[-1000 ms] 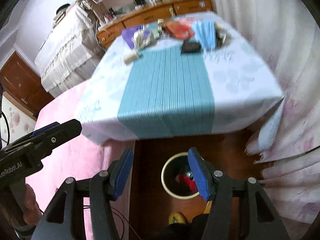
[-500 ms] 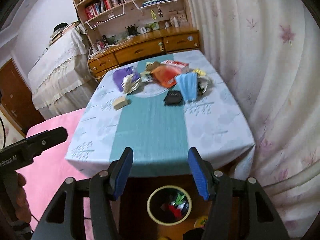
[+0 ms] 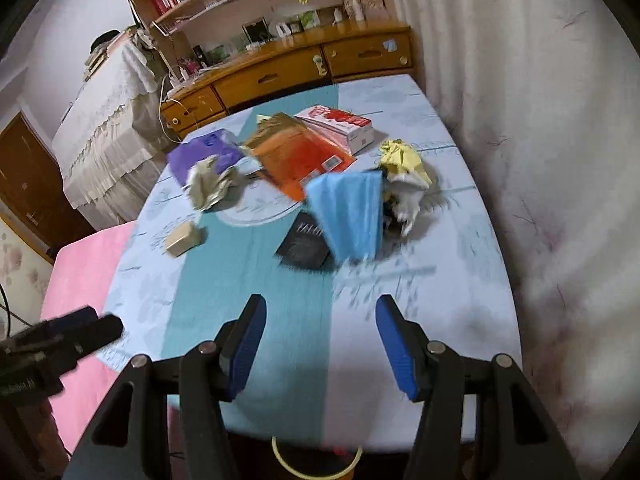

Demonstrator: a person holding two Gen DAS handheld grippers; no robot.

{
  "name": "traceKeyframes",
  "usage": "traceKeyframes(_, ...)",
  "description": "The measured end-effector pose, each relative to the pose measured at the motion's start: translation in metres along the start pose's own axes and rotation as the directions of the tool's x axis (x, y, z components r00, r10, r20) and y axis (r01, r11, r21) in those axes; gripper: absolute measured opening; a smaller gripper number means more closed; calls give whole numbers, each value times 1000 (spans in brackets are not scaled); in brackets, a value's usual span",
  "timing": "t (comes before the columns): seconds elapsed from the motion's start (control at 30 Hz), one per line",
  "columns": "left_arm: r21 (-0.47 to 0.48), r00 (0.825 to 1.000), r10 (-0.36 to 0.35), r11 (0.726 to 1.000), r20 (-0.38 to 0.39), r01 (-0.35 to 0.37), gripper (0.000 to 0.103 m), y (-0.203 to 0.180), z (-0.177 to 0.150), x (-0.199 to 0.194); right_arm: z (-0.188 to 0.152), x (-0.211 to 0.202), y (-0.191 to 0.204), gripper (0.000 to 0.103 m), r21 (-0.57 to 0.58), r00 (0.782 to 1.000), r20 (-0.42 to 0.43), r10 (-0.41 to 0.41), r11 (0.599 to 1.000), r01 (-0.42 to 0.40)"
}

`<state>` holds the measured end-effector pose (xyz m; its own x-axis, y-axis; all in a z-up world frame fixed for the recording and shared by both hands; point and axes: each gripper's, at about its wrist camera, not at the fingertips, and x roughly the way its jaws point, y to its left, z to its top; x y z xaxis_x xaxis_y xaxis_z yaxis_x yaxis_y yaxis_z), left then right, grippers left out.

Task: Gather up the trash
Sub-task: 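Grasp the blue face mask with the right gripper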

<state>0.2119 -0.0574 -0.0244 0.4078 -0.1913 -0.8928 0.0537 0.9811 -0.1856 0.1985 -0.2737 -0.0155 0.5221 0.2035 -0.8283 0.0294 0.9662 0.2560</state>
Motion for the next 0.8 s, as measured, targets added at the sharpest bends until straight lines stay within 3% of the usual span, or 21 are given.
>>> traceKeyframes(0.2,-69,998,12,997,-66,-17,84,-23,35,67,49,54,-28,57,-85,999,-34,26,996,-29)
traceKeyframes(0.37,-115,995,15,993,-102,-26,84,-30,52,100,65,80,-28,57,-170,996,-65,62,983,-72)
traceKeyframes(0.4,-118,994,15,993,-105,-28,84,-30,54,104,66,84,-27,53,-189,995,-72,72,978,-84)
traceKeyframes(0.47,-119,994,21,992,-112,-34,84,-33,58,110,66,88,-25,20,-224,992,-85,98,968,-115)
traceKeyframes(0.5,-117,993,22,992,-114,-36,84,-35,60,112,66,89,-25,14,-237,989,-91,116,962,-135)
traceKeyframes(0.6,-115,993,20,993,-118,-33,84,-41,64,116,67,86,-28,11,-240,980,-95,174,951,-192)
traceKeyframes(0.8,-99,990,0,995,-141,-14,84,-55,68,127,81,85,-48,9,-135,963,-77,257,955,-266)
